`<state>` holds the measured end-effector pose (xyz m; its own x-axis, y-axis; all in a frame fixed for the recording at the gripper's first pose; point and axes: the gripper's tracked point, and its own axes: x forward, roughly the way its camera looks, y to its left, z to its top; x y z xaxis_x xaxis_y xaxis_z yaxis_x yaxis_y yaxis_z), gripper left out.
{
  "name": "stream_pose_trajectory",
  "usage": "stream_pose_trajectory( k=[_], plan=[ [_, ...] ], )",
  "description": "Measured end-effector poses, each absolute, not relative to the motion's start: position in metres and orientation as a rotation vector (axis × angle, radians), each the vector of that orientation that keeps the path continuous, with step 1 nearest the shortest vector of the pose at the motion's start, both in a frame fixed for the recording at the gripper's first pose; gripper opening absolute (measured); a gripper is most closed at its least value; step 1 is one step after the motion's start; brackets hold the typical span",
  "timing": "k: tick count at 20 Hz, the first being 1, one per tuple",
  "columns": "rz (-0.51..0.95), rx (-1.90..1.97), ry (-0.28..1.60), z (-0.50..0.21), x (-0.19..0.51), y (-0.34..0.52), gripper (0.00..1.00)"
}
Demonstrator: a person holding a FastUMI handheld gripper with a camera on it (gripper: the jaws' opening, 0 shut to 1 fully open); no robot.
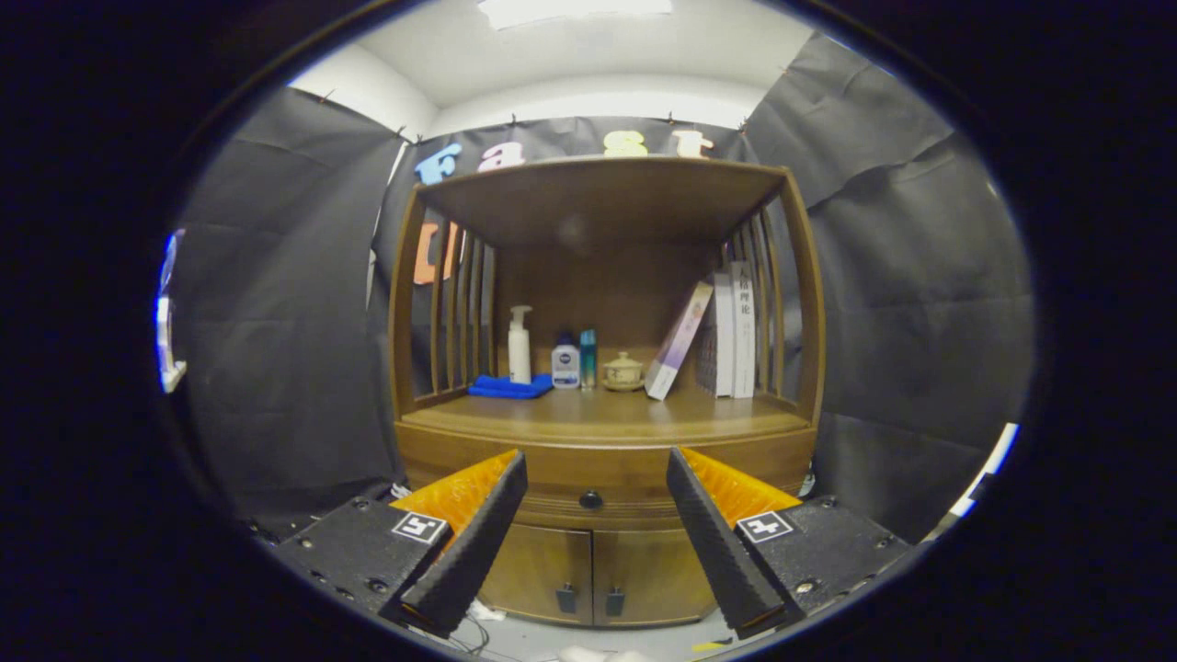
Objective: Pull open the drawer, take out the items inside it, and place them on the countertop above the cabinet.
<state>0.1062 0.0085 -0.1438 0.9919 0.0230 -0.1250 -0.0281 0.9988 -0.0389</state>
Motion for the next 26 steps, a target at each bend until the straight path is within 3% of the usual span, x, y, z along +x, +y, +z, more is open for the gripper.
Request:
stream_pose_trajectory(
  k=[9, 15, 19, 26],
  plan=[
    [0.019, -0.037, 0.214, -0.225, 0.176, 0.014, 1.00],
    [-0.022, -0.048, 0.285, -0.255, 0.221, 0.014, 0.92],
    [-0.027, -0.021, 0.314, -0.262, 0.229, 0.018, 0.78],
    [-0.102, 0.004, 0.348, -0.266, 0.228, 0.016, 0.41]
  ],
)
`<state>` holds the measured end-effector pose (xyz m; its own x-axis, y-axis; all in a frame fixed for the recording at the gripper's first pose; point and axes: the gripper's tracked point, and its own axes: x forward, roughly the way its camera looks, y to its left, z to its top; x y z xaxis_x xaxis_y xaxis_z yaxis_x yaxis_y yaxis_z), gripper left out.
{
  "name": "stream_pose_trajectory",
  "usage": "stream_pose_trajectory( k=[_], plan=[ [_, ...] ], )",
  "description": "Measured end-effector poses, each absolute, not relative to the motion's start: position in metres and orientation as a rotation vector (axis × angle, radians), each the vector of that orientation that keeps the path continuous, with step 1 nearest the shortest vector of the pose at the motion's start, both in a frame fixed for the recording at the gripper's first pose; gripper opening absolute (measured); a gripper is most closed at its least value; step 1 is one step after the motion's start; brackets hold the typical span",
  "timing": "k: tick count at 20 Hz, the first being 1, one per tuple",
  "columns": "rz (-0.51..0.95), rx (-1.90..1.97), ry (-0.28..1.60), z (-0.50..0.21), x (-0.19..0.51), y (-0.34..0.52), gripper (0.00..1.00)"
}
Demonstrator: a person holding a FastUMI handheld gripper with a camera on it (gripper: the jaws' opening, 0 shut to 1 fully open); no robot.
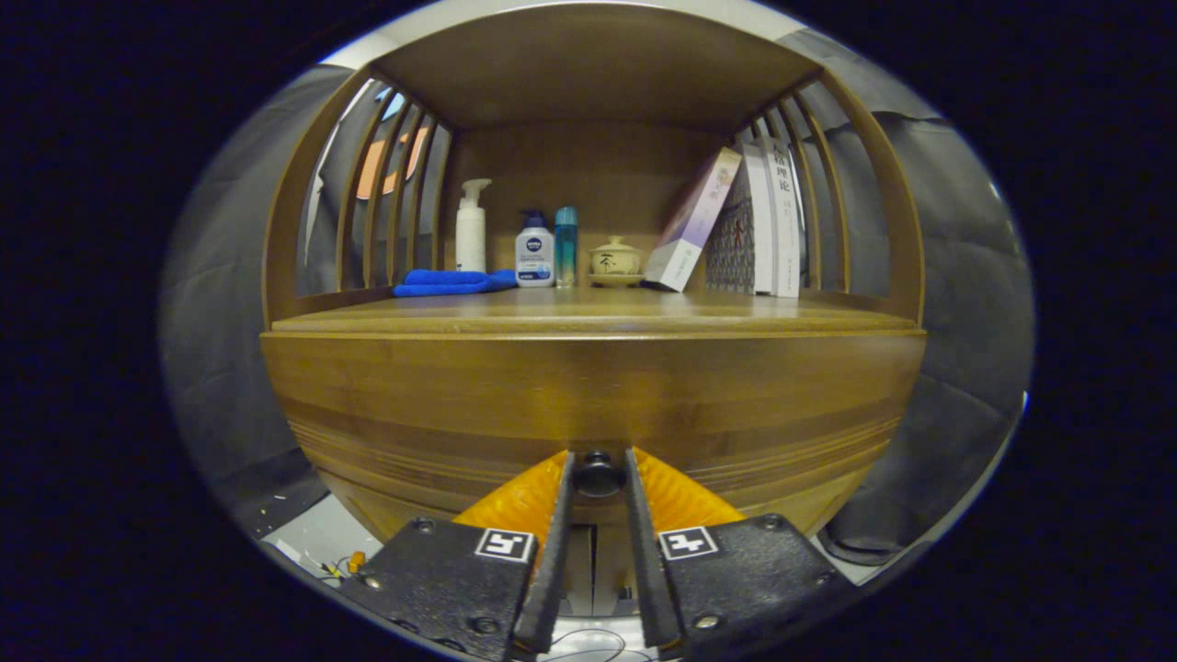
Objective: Pull open the drawer, take out the items inside it, and place them on the countertop above the cabinet.
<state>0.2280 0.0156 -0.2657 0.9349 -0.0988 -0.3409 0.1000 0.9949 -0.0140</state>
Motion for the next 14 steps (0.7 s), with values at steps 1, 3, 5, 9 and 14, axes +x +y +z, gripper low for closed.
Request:
stream_pose_trajectory(
  k=[1, 3, 5, 9, 14],
  plan=[
    [-0.103, 0.008, 0.351, -0.268, 0.231, 0.014, 0.35],
    [-0.098, -0.013, 0.359, -0.269, 0.229, 0.014, 0.28],
    [-0.086, -0.020, 0.364, -0.269, 0.229, 0.014, 0.27],
    [-0.067, -0.004, 0.385, -0.269, 0.228, 0.014, 0.25],
    [-0.060, -0.004, 0.400, -0.267, 0.208, 0.015, 0.25]
  ],
)
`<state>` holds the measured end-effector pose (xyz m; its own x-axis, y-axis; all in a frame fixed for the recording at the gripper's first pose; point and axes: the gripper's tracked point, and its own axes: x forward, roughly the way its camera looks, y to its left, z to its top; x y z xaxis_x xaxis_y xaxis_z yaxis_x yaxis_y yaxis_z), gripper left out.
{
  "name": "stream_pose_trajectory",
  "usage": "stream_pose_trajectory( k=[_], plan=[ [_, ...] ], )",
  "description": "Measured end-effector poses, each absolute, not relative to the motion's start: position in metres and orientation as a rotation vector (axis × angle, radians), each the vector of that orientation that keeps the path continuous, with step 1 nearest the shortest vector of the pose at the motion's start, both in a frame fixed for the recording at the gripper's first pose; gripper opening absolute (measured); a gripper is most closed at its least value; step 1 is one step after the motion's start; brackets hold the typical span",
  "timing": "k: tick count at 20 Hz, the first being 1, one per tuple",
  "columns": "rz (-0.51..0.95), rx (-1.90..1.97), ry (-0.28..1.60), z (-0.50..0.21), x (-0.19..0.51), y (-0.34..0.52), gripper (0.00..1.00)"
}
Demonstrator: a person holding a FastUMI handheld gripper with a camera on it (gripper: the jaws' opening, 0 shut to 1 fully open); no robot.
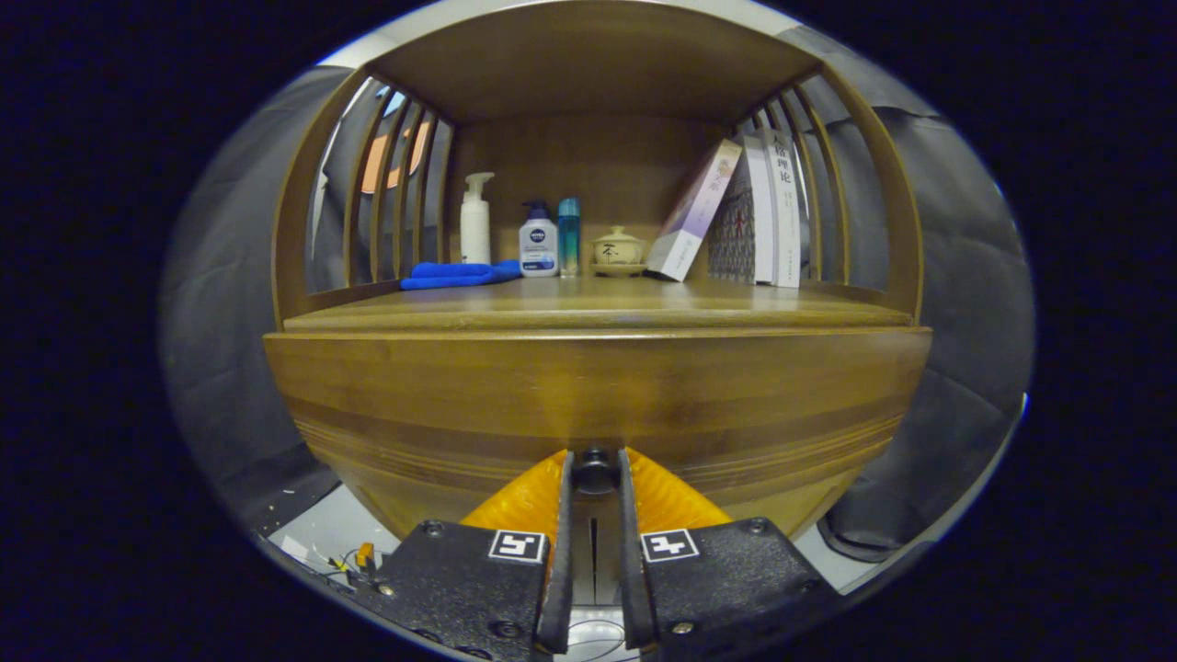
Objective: Pull open the drawer, take out the items inside it, and place them on the countertop above the cabinet.
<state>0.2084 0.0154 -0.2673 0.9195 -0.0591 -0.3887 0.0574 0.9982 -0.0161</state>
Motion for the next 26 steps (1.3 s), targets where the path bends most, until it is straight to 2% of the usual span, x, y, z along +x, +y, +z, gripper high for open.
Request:
stream_pose_trajectory(
  k=[26],
  plan=[
    [-0.009, -0.037, 0.446, -0.257, 0.053, 0.016, 0.25]
  ],
)
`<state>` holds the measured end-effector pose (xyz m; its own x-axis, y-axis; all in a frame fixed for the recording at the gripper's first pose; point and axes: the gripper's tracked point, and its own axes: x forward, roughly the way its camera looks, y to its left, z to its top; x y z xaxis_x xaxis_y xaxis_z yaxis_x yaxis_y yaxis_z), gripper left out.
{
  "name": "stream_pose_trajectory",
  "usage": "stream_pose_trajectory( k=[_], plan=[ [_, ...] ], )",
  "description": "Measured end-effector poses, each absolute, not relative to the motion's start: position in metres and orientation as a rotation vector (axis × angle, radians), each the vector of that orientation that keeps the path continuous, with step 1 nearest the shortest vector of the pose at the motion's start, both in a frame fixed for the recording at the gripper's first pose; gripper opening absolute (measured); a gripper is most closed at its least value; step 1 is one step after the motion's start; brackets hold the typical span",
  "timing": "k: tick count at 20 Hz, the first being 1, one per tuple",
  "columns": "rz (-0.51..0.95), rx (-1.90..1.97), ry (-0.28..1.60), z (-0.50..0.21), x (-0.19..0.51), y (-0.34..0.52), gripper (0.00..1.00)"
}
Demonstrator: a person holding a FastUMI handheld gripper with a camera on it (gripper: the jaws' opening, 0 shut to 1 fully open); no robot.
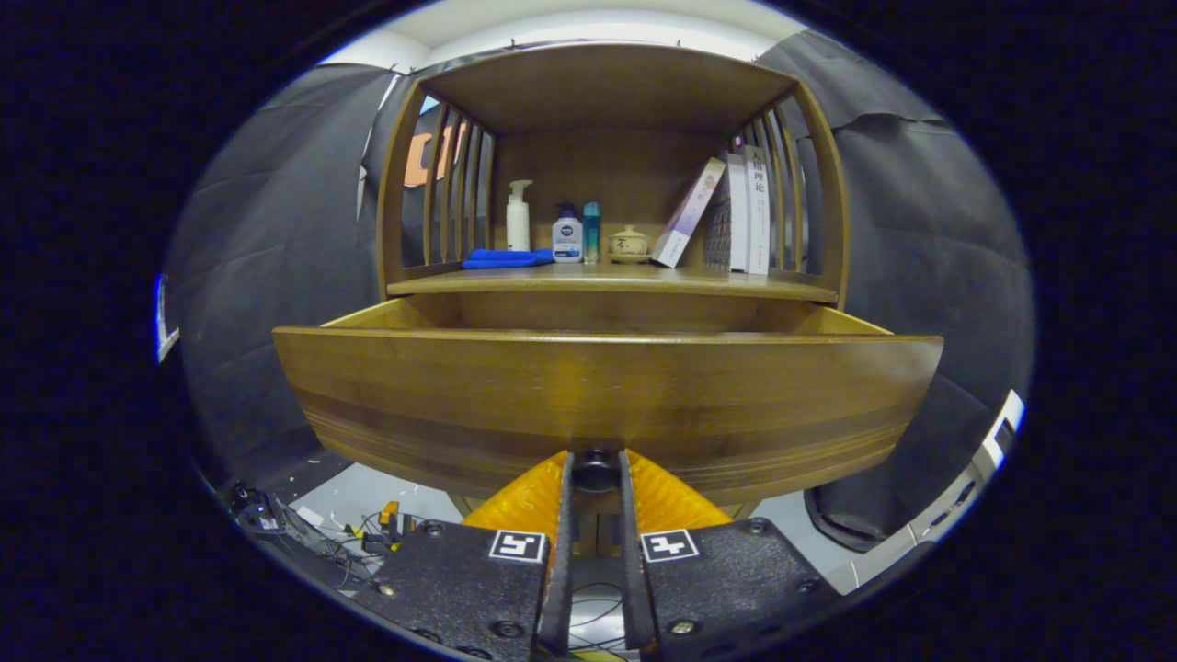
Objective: Pull open the drawer, take out the items inside it, and place them on the countertop above the cabinet.
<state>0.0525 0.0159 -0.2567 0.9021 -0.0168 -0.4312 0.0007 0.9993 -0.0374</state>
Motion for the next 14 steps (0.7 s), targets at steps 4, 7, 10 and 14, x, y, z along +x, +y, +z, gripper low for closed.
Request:
stream_pose_trajectory(
  k=[4, 7, 10, 14],
  plan=[
    [0.010, -0.027, 0.455, -0.255, 0.033, 0.018, 0.25],
    [0.019, -0.027, 0.461, -0.259, 0.021, 0.020, 0.25],
    [0.021, -0.032, 0.465, -0.259, 0.012, 0.021, 0.25],
    [0.025, -0.046, 0.452, -0.259, 0.007, 0.024, 0.25]
  ],
)
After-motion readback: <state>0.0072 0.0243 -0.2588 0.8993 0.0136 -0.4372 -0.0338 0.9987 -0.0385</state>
